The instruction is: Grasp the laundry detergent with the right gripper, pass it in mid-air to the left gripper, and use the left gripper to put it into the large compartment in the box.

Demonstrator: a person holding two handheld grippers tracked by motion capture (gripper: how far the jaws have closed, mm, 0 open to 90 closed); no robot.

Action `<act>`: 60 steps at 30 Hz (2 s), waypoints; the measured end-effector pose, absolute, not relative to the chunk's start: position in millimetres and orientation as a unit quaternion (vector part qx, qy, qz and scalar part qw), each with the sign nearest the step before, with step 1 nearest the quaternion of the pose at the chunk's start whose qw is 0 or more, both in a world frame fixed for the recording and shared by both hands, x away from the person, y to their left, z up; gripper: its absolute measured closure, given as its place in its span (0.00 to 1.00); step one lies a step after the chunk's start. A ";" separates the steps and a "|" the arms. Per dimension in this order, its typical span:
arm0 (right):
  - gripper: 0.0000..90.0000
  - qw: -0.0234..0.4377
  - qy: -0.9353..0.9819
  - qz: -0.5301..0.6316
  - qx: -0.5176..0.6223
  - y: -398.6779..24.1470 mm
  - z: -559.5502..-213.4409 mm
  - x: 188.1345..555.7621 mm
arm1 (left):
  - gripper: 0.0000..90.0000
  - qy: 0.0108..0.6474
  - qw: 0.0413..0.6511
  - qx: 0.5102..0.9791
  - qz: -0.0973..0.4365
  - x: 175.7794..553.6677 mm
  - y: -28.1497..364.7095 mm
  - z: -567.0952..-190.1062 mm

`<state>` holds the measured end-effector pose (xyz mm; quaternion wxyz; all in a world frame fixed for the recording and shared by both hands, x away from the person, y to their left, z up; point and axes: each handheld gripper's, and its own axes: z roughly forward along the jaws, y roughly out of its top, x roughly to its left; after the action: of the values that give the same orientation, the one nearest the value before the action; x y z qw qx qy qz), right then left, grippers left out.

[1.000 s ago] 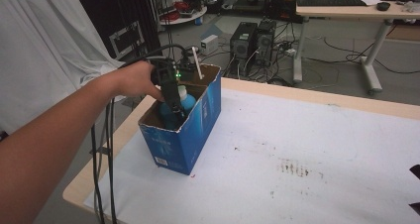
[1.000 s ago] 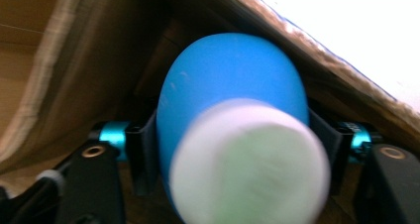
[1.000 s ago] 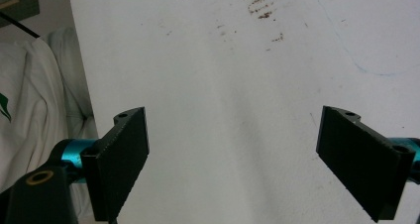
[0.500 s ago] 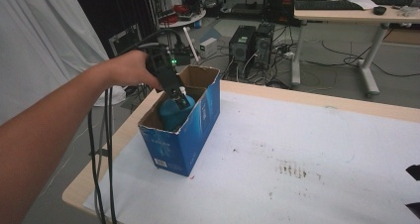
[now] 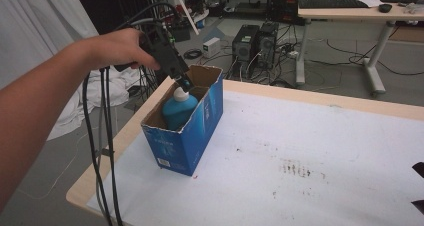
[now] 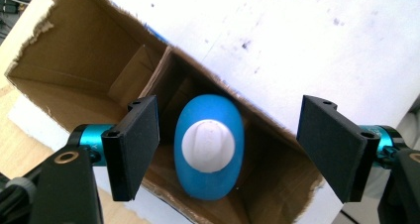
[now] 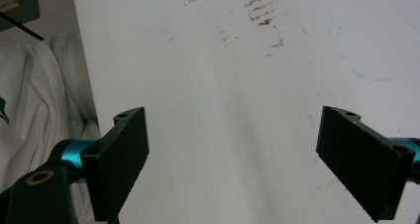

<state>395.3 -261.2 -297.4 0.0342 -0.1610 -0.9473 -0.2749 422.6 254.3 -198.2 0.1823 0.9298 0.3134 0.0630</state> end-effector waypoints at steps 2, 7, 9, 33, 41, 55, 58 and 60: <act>0.14 0.034 -0.947 -0.275 -0.161 -261.1 -297.4 395.3 | 0.27 0.311 0.181 0.930 0.070 422.3 253.8 -193.3; 0.14 0.032 -0.946 -0.277 -0.163 -260.8 -297.3 395.9 | 0.27 0.288 0.204 0.933 0.066 420.2 253.1 -185.9; 0.14 0.030 -0.946 -0.277 -0.164 -260.8 -297.1 396.0 | 0.24 0.281 0.208 0.935 0.064 419.9 248.2 -184.7; 0.14 0.023 -0.943 -0.289 -0.165 -258.8 -291.8 392.3 | 0.02 0.220 0.179 0.956 0.068 419.8 178.3 -179.9; 0.14 0.022 -0.943 -0.289 -0.166 -257.4 -290.3 392.6 | 0.02 0.188 0.169 0.966 0.057 425.9 143.5 -184.1; 0.14 0.023 -0.946 -0.278 -0.163 -251.1 -288.8 393.7 | 0.02 0.129 0.163 0.978 0.019 437.7 80.9 -218.2; 0.14 0.023 -0.947 -0.275 -0.164 -249.6 -289.1 393.6 | 0.02 0.120 0.156 0.980 0.009 439.5 70.0 -229.8; 0.14 0.023 -0.947 -0.274 -0.166 -248.6 -288.9 393.6 | 0.02 0.115 0.152 0.982 0.005 440.1 65.1 -236.5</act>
<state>393.6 -248.6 -288.9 0.0233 -0.1661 -0.9471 -0.2737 440.1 65.1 -236.5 0.1522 0.9816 0.1151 0.0045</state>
